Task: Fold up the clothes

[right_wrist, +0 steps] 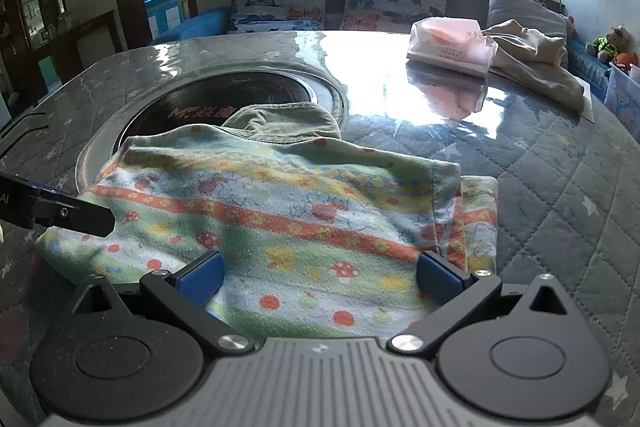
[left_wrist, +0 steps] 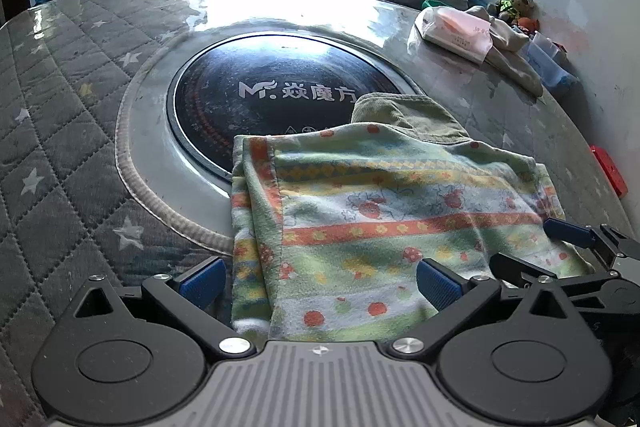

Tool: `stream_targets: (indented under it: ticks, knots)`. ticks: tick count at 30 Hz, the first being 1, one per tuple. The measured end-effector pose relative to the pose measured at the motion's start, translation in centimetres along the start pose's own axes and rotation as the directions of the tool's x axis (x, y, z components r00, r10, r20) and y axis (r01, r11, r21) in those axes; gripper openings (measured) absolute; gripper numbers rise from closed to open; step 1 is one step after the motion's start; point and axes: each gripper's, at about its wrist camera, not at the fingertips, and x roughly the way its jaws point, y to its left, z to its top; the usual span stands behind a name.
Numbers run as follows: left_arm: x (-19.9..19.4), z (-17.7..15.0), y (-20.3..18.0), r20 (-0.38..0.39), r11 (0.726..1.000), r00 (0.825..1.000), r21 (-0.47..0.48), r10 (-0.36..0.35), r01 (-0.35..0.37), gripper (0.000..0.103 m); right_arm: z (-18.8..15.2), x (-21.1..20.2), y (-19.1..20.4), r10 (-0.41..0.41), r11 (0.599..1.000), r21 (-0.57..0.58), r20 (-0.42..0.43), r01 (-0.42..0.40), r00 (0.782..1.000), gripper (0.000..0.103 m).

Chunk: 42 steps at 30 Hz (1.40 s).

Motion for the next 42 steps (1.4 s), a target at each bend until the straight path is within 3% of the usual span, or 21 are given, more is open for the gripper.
stream_targets:
  ticks: [20, 35, 42]
  knots:
    - [-0.6, -0.3, -0.8, -0.010, 0.998, 0.999, 0.059, 0.032, -0.032, 0.103, 0.3, -0.8, -0.1, 0.006, 1.000, 0.018, 0.012, -0.006, 1.000, 0.103]
    - [-2.9, -1.6, -1.8, 0.048, 0.992, 0.997, 0.108, 0.060, -0.064, 0.103, -0.6, -3.6, 1.7, 0.027, 0.998, -0.062, 0.049, -0.024, 0.998, 0.103]
    - [-3.8, -1.8, -0.8, 0.058, 0.993, 0.996, 0.086, 0.071, -0.076, 0.103, -0.6, -4.6, 4.0, 0.071, 0.983, -0.175, 0.053, -0.061, 0.996, 0.103]
